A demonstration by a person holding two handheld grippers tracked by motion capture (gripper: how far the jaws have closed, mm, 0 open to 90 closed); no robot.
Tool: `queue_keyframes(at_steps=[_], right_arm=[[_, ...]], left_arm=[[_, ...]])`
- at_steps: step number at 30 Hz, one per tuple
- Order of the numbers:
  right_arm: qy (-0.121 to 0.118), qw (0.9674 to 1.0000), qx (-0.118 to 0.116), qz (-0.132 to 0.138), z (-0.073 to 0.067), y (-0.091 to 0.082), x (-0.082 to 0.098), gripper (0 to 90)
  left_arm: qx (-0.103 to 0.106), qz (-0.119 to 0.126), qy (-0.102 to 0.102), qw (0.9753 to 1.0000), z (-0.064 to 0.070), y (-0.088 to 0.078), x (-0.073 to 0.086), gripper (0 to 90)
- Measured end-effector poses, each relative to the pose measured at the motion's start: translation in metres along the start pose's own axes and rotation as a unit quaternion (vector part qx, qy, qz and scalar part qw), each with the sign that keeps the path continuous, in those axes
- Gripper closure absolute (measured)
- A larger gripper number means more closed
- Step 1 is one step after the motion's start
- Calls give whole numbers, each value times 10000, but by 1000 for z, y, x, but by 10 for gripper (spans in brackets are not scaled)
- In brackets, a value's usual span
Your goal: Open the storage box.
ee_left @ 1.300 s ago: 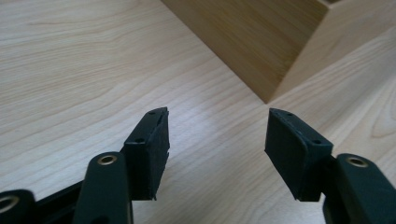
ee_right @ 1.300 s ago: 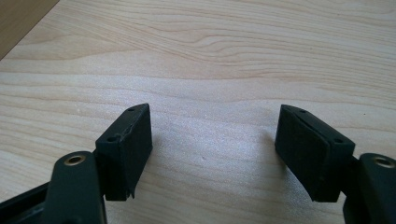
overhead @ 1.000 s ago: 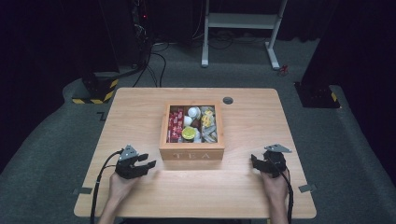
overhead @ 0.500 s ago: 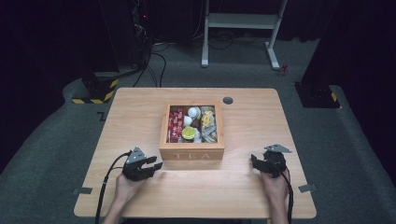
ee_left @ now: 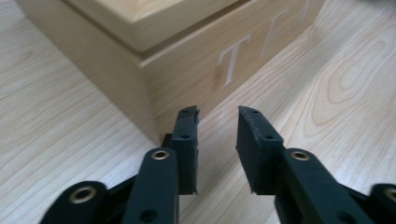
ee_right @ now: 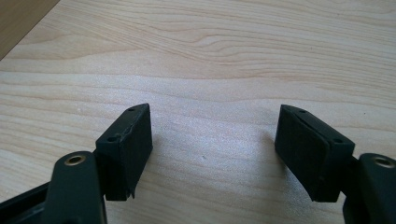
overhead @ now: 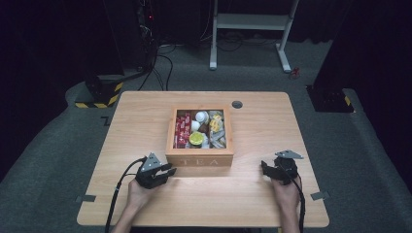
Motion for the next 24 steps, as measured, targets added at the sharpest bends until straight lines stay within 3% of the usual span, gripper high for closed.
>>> queue_keyframes(at_steps=[7,8,14,24], right_arm=[[3,10000,0,0,0,0,0,275],[0,10000,0,1,0,0,0,275],[-1,10000,0,1,0,0,0,275],[2,10000,0,-1,0,0,0,275]], left_arm=[[48,109,-17,9999,3,3,-8,780],[97,119,-107,9998,3,4,-9,802],[34,139,-158,9998,-1,4,-11,857],[58,221,-216,9995,2,7,-21,900]])
Point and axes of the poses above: each handheld gripper's, and its own axes: y roughly forward along the jaws, x roughly out of its underside, z roughly to its right, the point moved 2 cm from there along y, roughly forward along the jaws, and after that the axes turned 2 degrees about -x, right-handed, at the moved point
